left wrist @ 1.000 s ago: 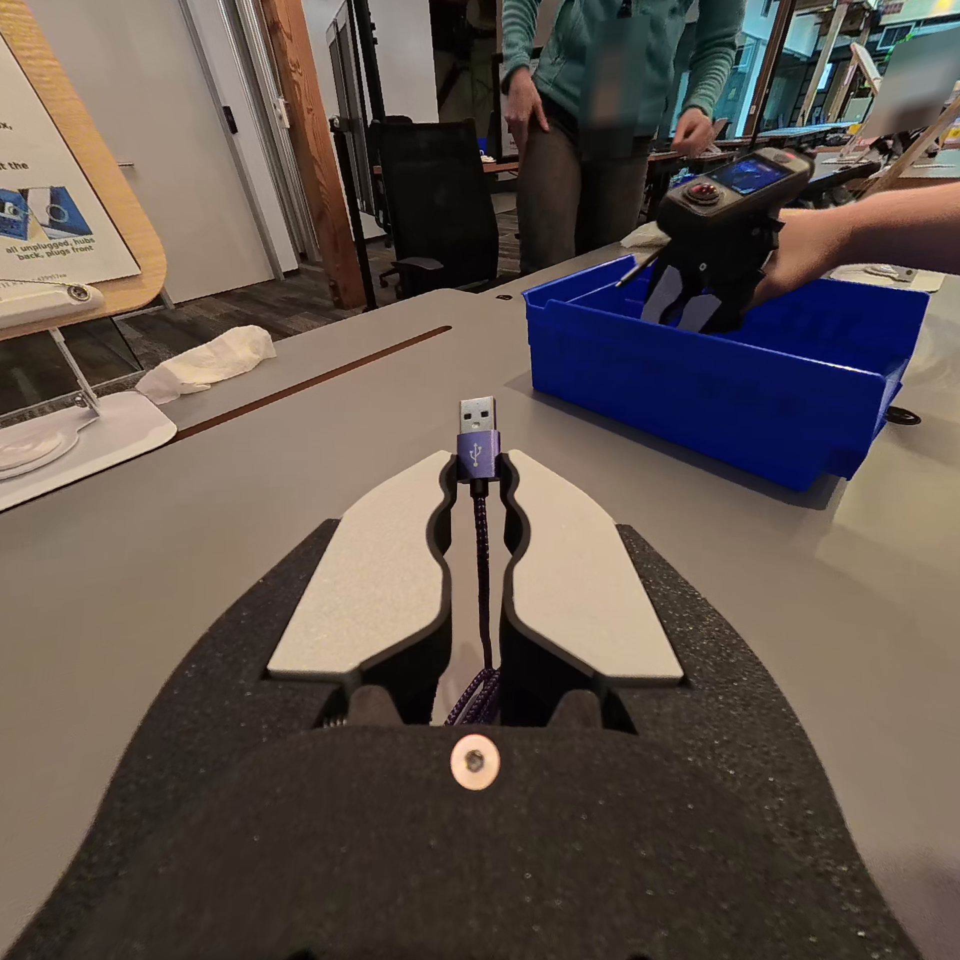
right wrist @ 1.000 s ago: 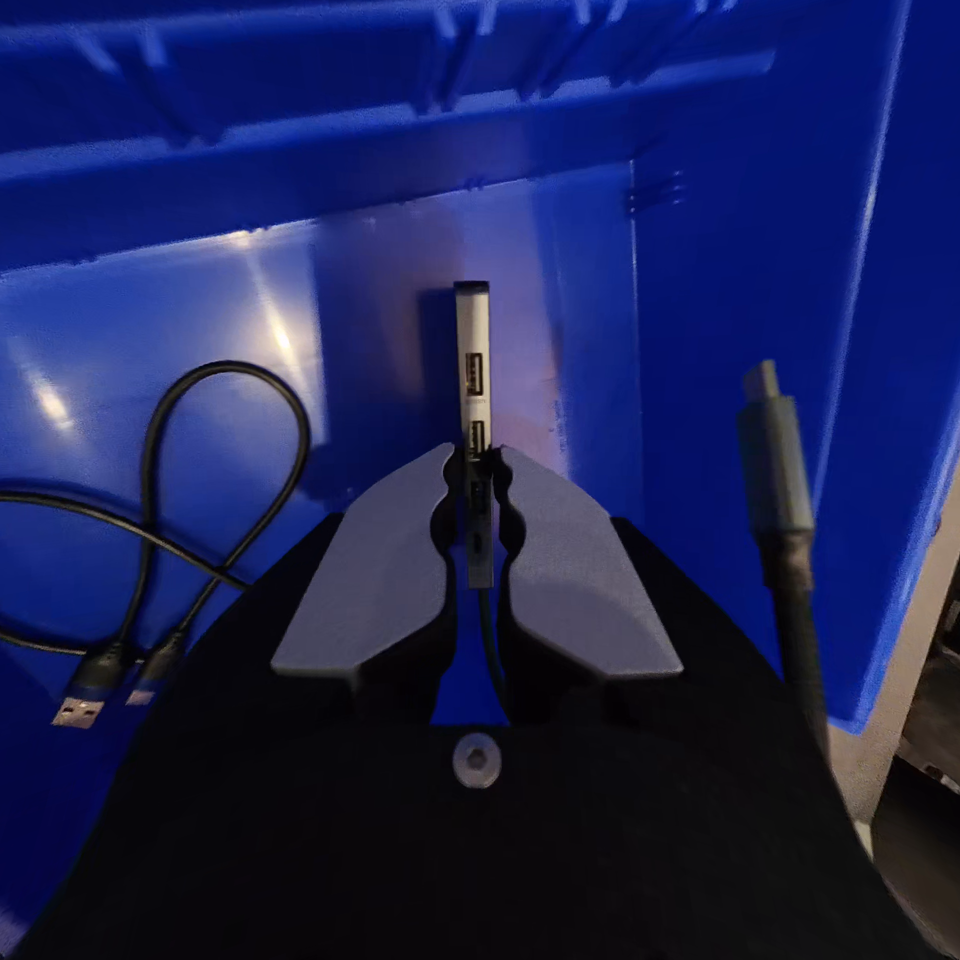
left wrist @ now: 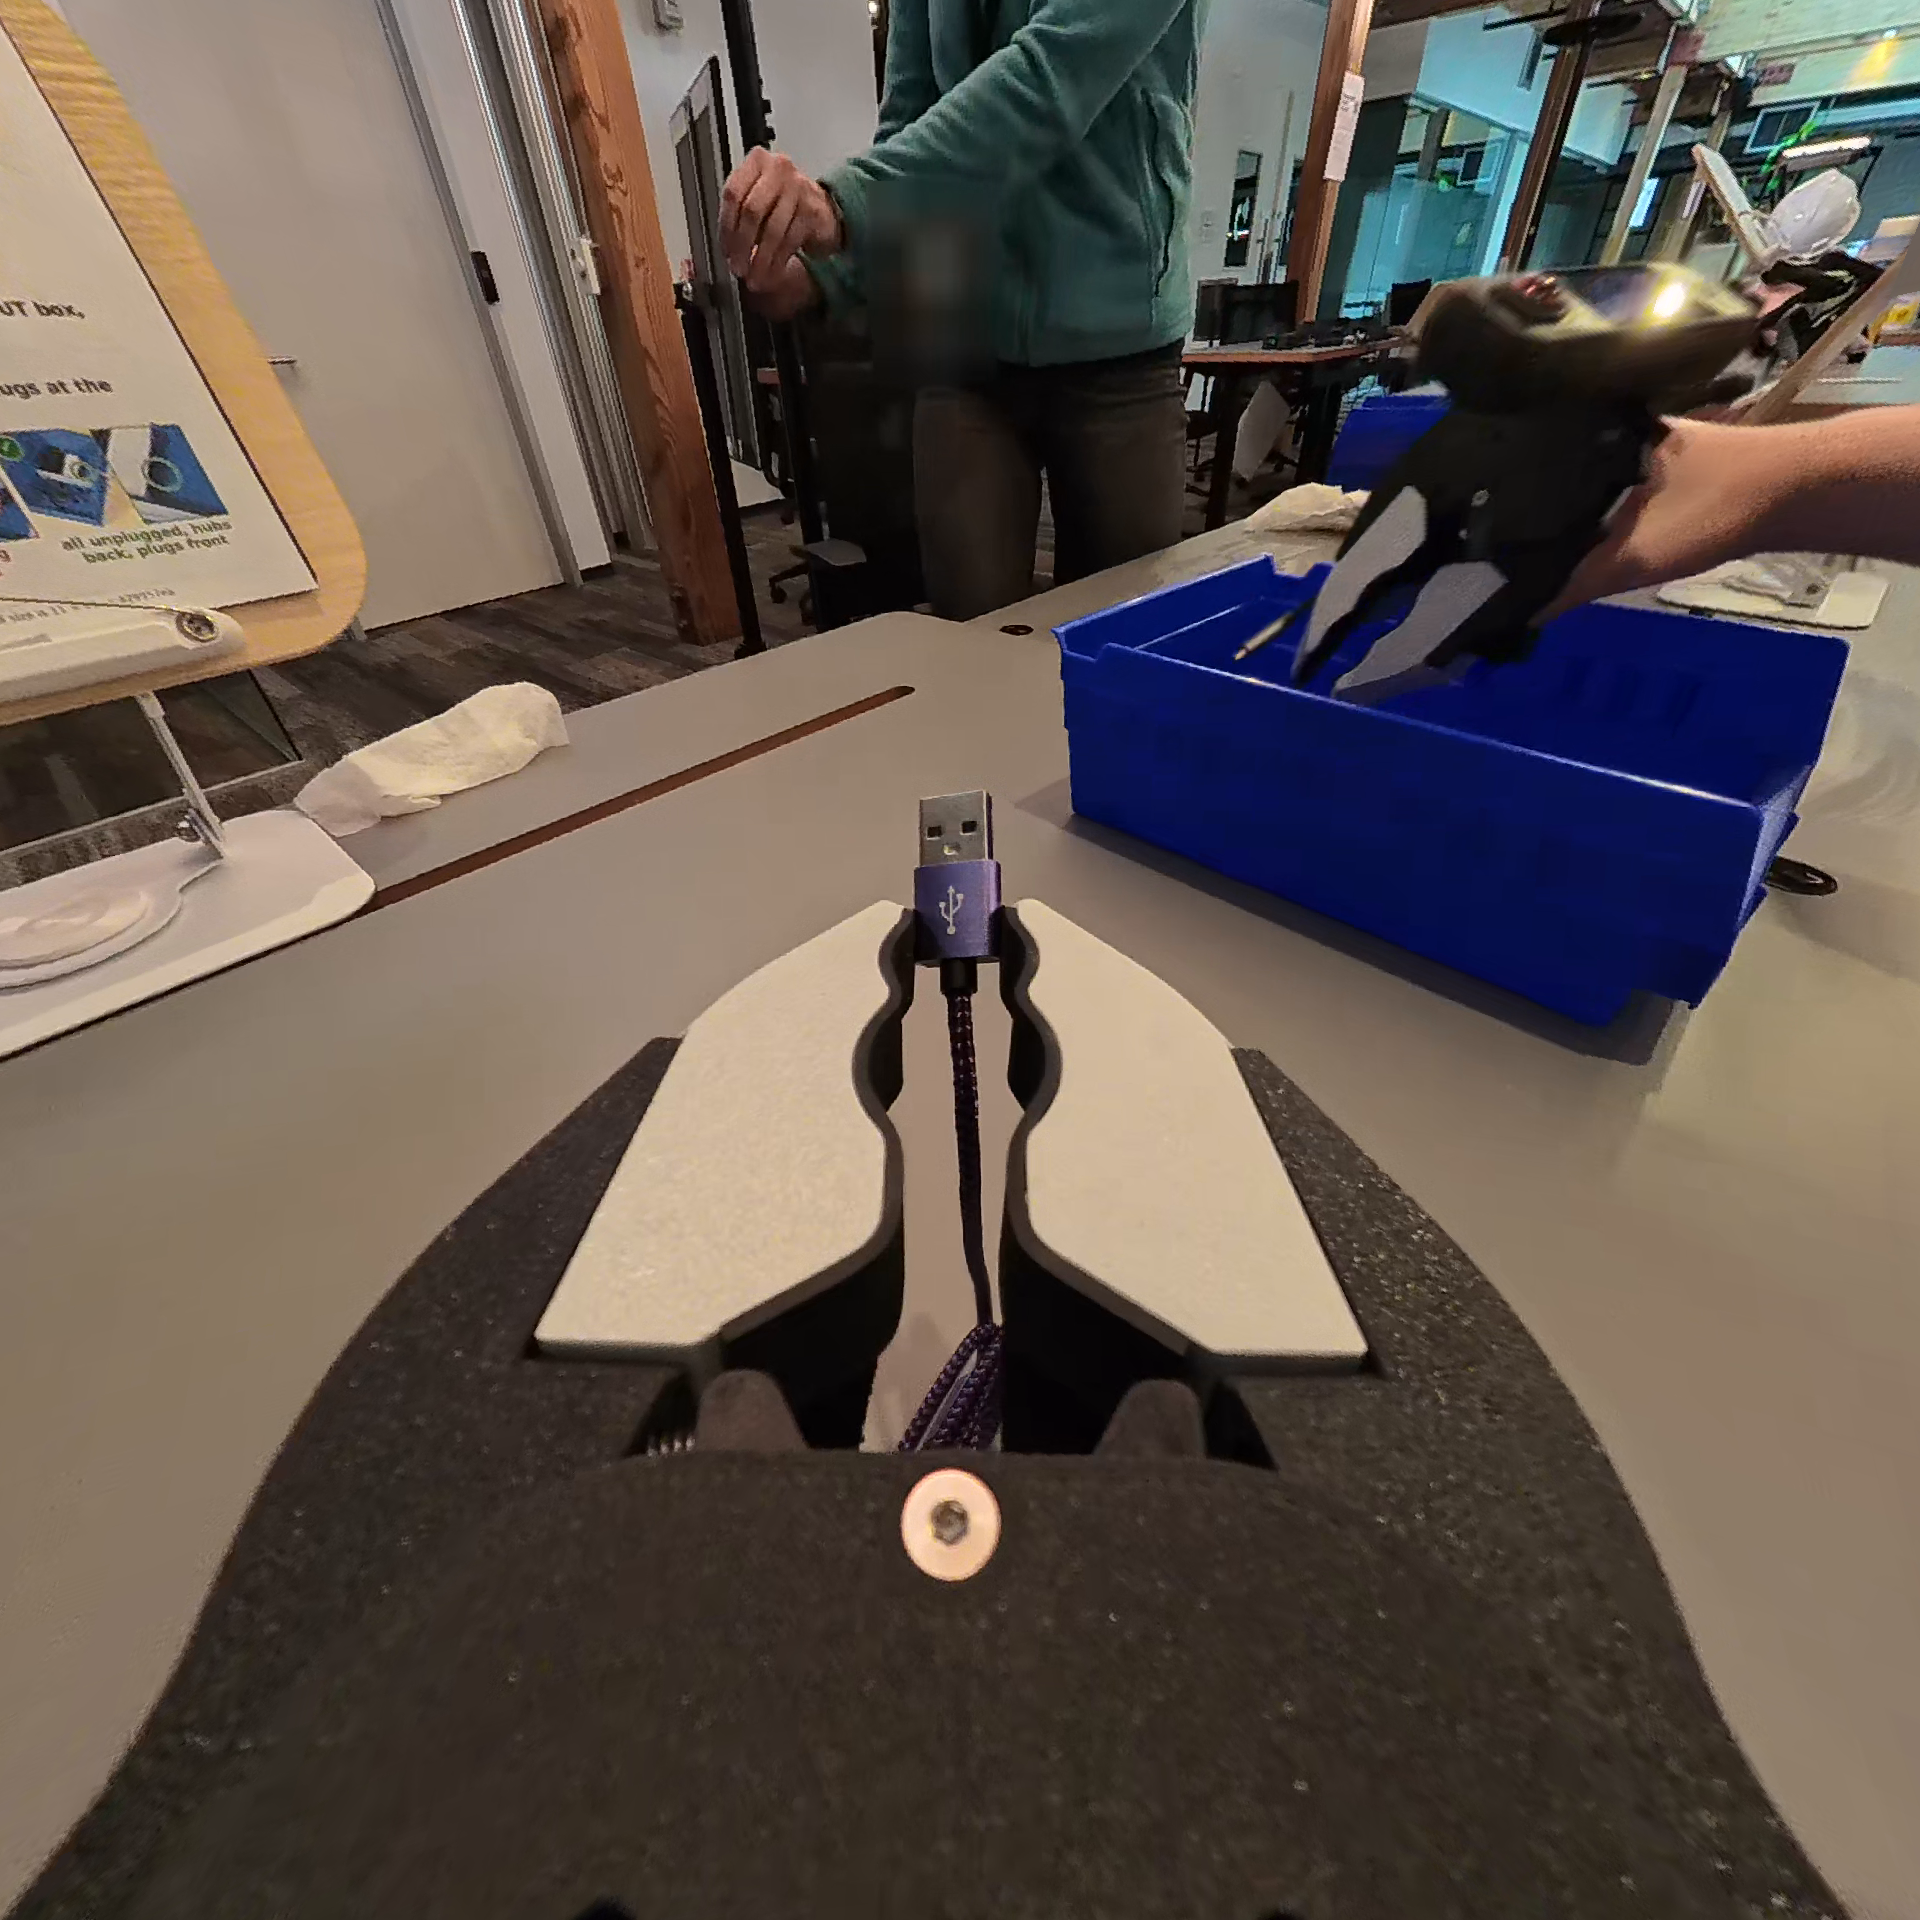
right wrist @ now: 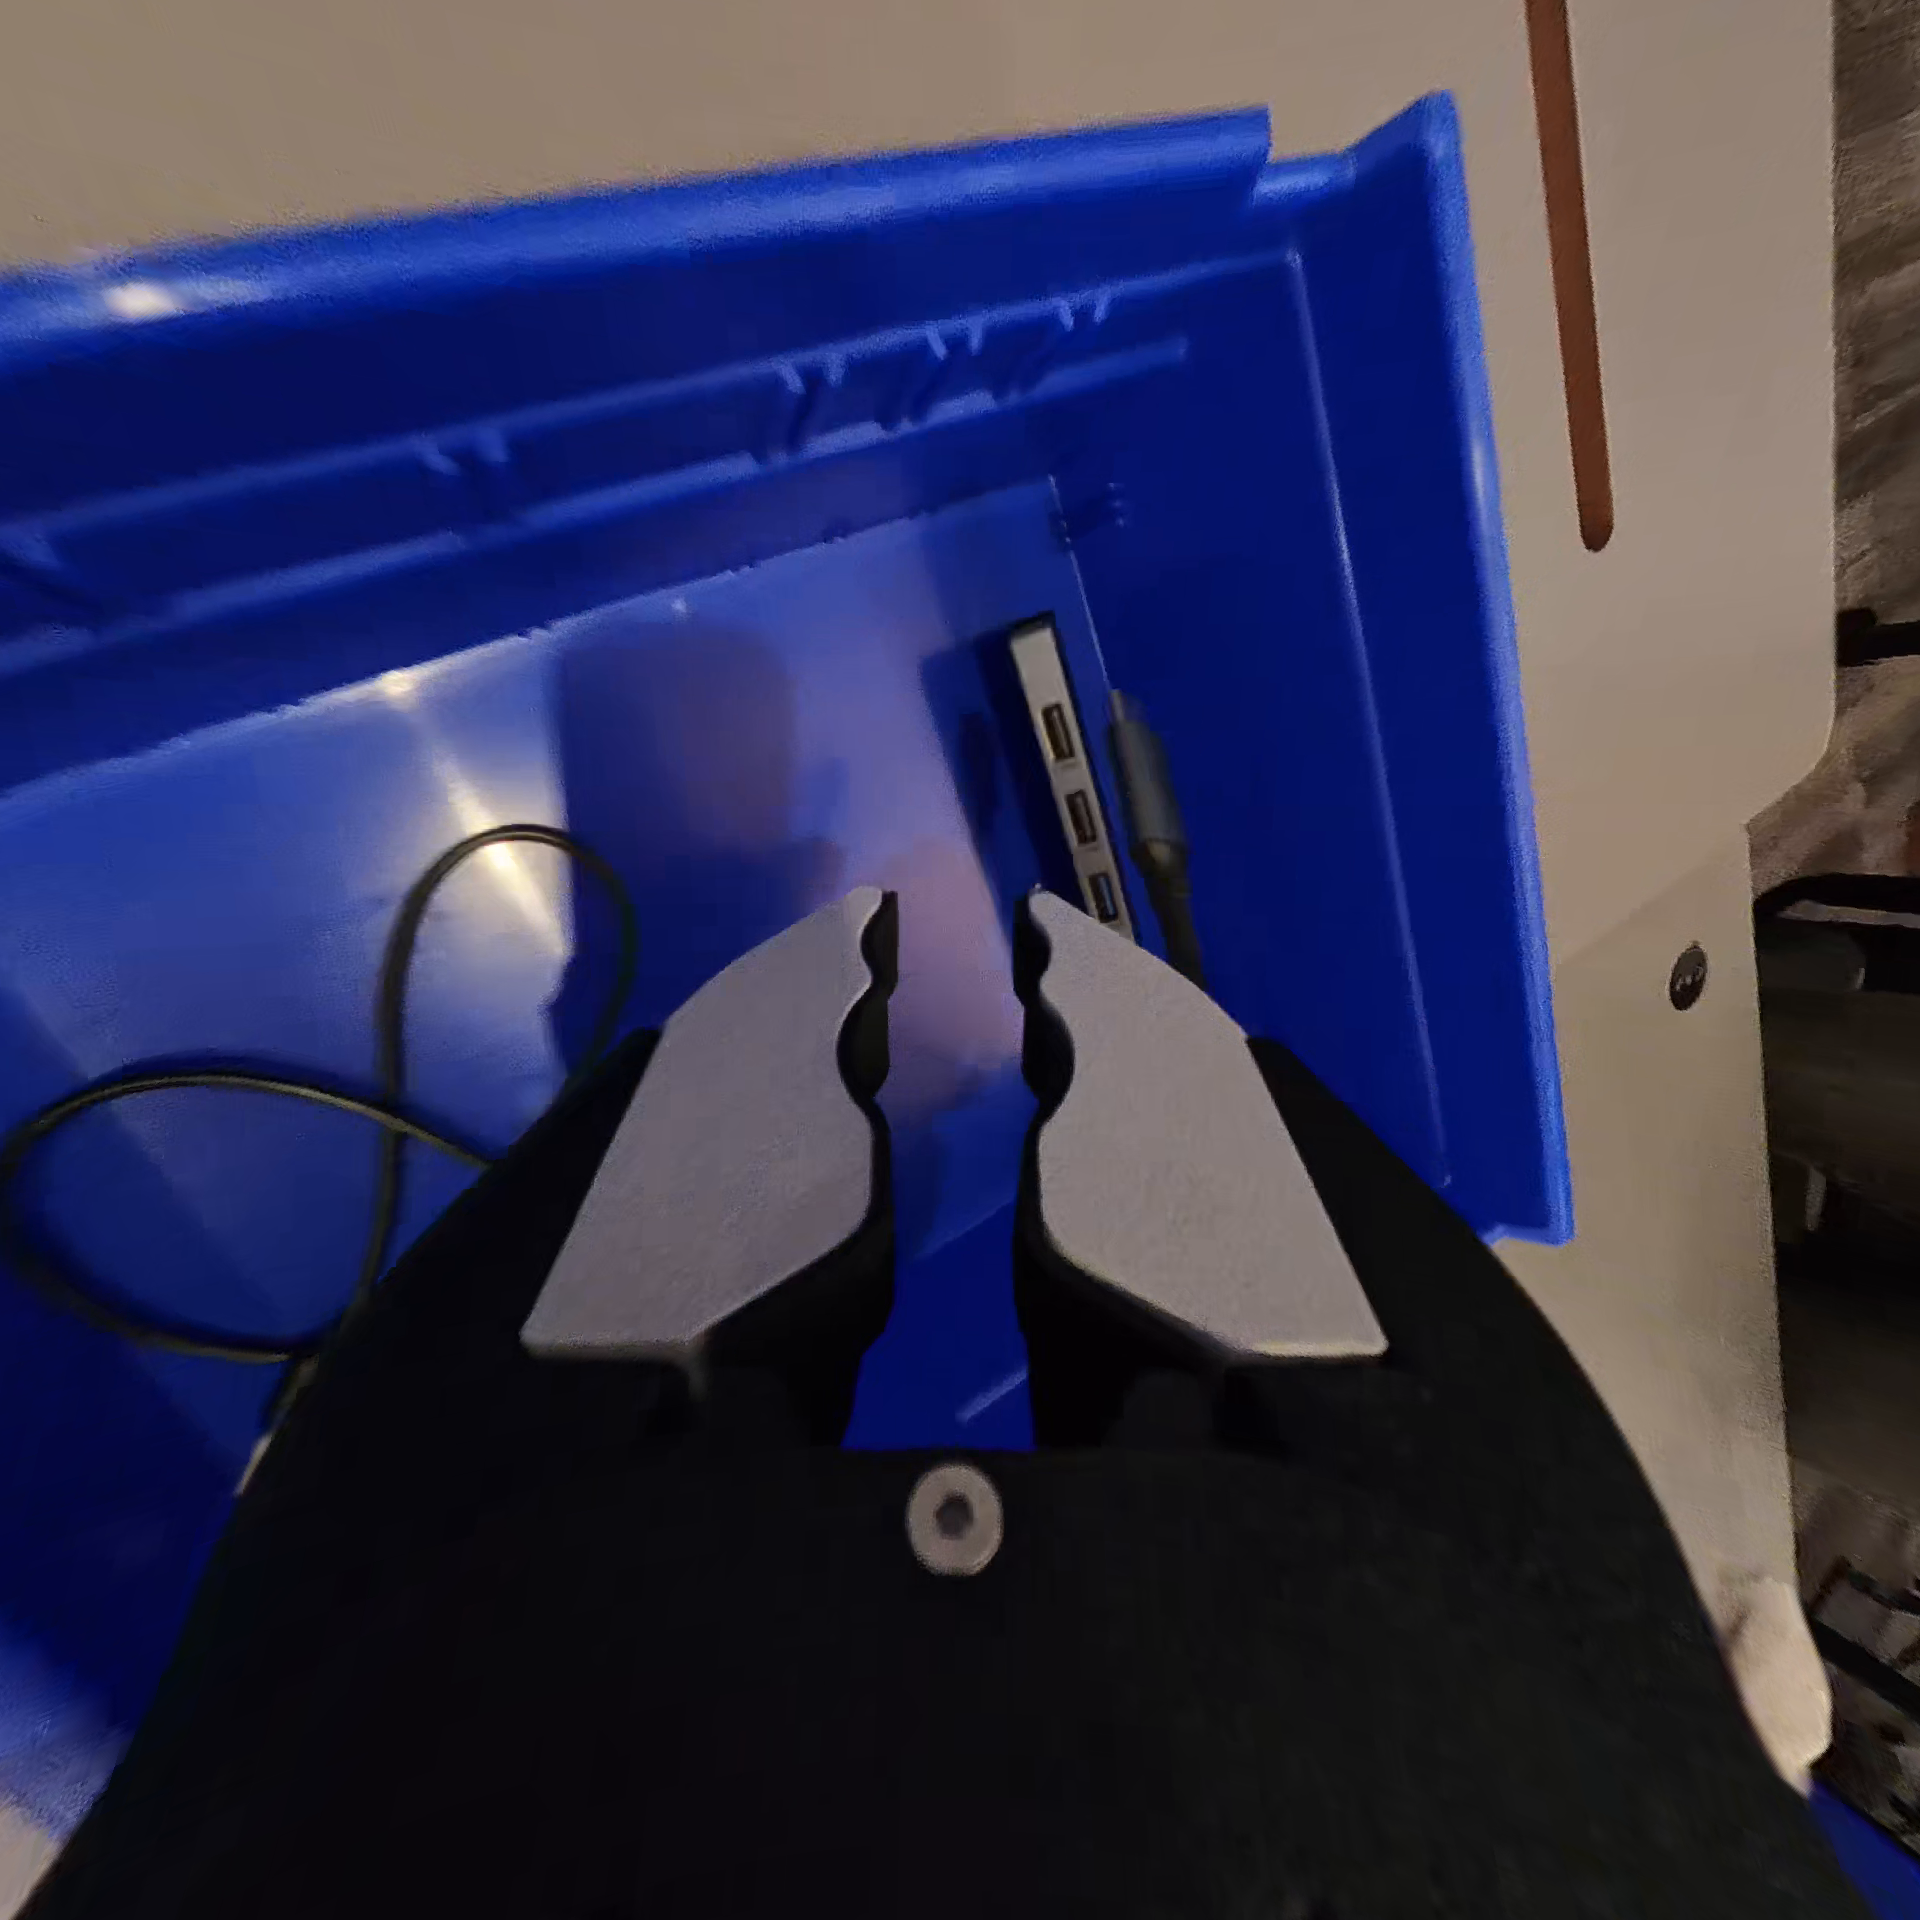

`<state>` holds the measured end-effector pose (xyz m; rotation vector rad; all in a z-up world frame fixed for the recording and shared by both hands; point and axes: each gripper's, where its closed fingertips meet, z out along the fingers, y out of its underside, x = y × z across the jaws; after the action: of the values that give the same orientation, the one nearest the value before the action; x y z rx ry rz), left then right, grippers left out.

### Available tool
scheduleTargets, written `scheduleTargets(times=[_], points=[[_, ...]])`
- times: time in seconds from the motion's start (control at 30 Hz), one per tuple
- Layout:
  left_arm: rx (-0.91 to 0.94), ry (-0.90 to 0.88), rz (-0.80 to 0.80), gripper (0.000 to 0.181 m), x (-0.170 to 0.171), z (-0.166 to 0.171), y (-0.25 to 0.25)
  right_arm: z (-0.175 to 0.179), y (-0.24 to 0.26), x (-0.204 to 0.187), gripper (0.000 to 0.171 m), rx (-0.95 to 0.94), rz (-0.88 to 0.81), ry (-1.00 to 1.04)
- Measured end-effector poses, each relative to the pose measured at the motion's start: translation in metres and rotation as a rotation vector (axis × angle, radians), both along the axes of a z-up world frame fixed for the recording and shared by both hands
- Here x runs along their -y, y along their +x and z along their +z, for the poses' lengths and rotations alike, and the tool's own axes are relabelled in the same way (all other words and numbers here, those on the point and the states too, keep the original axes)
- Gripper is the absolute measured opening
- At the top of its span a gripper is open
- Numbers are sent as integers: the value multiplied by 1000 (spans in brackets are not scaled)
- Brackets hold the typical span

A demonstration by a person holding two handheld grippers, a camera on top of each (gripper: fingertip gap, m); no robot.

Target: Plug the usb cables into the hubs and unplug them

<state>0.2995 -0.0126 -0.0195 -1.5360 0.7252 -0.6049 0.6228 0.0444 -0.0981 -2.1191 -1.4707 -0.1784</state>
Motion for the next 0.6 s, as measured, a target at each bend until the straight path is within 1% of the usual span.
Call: scheduleTargets(times=[0.27,0.37,0.47,0.53,0.6], points=[[36,-24,3,15,-6,4,-14,24,-26,46,22,-156,8,-81],[84,-64,-20,14,-8,11,-22,38,-39,53,22,-208,14,-55],[131,-85,-41,14,-14,23,-34,53,-52,53,26,-263,12,-18],[153,-95,-58,14,-17,32,-40,64,-71,54,28,-315,30,11],[182,-112,-76,14,-19,41,-44,77,-106,56,35,-401,75,39]])
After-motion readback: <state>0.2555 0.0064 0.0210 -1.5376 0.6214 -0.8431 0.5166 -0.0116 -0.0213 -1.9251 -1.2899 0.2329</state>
